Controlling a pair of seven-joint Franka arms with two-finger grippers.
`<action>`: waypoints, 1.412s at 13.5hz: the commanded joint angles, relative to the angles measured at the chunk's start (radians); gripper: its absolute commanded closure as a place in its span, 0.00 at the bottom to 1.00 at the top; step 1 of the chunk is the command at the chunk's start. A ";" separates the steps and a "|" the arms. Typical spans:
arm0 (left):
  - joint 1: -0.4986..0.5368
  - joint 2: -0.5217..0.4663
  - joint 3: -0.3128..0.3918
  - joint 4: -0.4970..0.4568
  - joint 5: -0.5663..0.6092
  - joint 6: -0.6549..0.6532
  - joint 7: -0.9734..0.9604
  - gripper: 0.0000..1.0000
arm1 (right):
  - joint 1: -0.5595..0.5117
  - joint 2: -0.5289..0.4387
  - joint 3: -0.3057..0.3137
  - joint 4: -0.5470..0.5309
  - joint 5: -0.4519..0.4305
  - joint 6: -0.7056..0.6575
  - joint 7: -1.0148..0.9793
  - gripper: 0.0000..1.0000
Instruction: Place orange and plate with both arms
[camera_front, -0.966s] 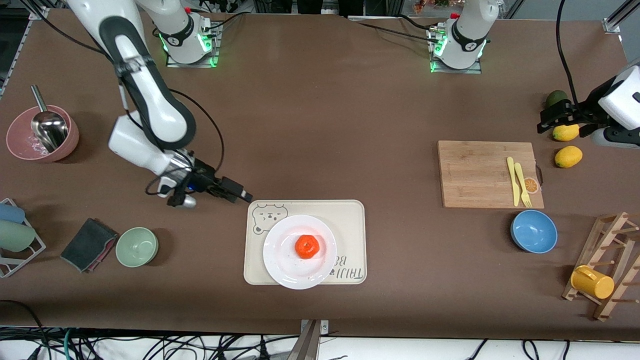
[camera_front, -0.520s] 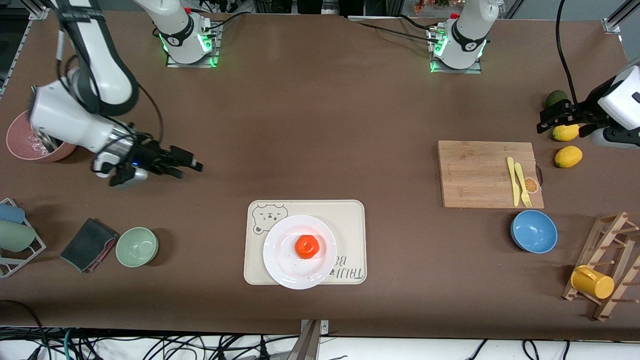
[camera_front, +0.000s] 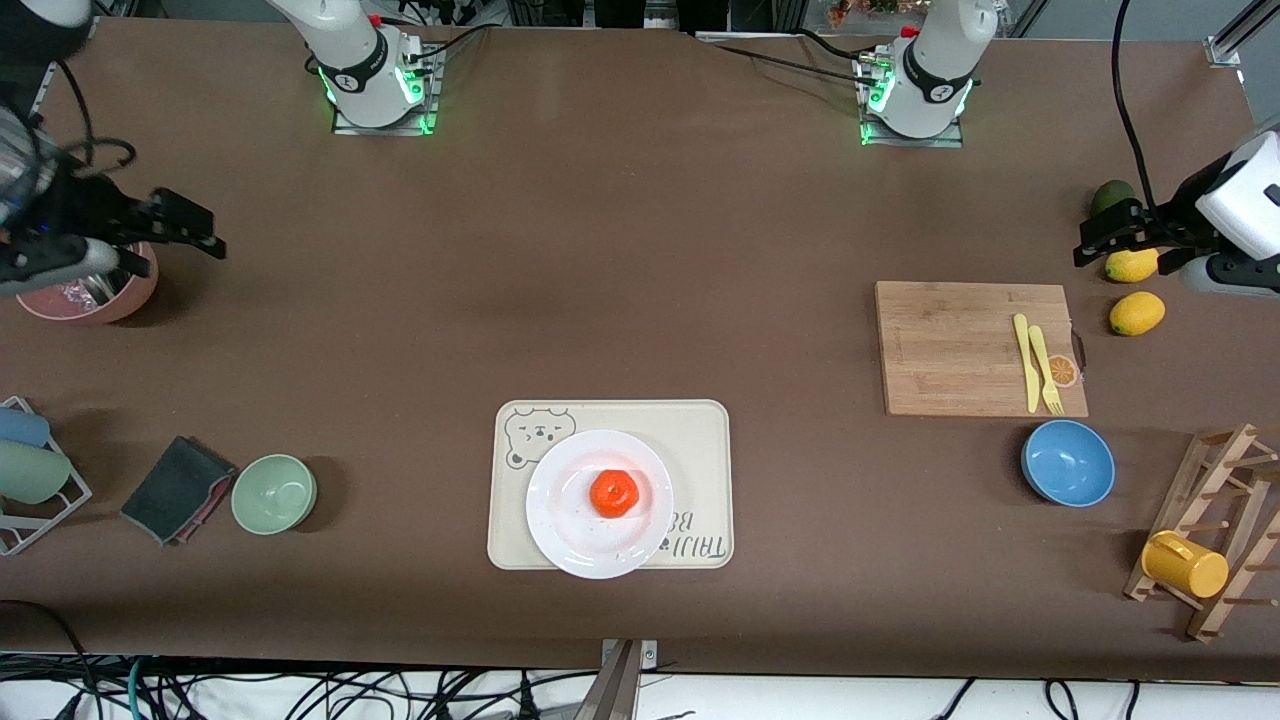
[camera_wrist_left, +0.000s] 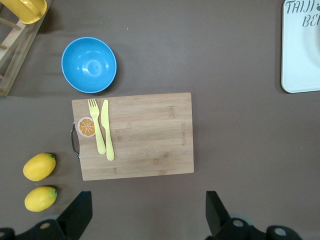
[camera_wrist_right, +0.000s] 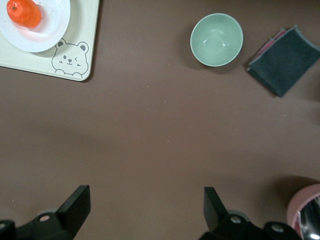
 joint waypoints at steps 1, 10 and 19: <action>-0.001 0.010 -0.001 0.026 0.028 -0.021 0.016 0.00 | 0.001 0.037 0.012 0.118 -0.080 -0.093 0.037 0.00; -0.001 0.010 -0.001 0.027 0.027 -0.021 0.016 0.00 | 0.013 0.070 0.020 0.186 -0.097 -0.127 0.050 0.00; -0.012 0.032 -0.003 0.027 0.025 -0.017 0.015 0.00 | 0.006 0.080 0.009 0.188 -0.093 -0.138 0.037 0.00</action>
